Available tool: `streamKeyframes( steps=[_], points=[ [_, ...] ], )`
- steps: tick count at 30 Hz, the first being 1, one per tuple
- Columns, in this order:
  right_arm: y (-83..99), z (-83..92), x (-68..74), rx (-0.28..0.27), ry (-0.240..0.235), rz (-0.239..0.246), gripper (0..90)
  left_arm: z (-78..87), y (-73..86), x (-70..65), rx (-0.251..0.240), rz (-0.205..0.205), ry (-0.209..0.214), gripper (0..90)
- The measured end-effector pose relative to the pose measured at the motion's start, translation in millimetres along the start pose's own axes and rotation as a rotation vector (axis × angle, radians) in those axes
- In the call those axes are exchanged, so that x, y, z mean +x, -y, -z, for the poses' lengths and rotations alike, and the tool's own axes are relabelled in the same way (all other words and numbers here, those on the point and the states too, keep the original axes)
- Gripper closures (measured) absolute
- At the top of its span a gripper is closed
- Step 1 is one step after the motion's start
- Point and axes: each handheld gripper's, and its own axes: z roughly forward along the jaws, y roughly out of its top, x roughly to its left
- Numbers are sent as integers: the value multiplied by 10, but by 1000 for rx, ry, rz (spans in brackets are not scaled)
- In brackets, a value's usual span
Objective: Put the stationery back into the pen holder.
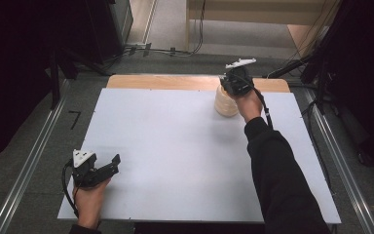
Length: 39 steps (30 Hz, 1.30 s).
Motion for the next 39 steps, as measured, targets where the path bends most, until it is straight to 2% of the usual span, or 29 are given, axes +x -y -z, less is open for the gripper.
streamKeyframes(
  steps=[17,24,31,39],
  points=[
    [-108,-156,-217,10,23,-33,786,-22,0,-6,10,7,14,146],
    [-202,-197,-263,3,28,-43,787,-18,0,-5,8,13,15,146],
    [-258,-289,-338,-3,39,-73,786,-14,6,-4,11,12,18,146],
    [-323,-378,-342,-10,40,-83,786,-9,7,1,8,17,22,146]
  ],
)
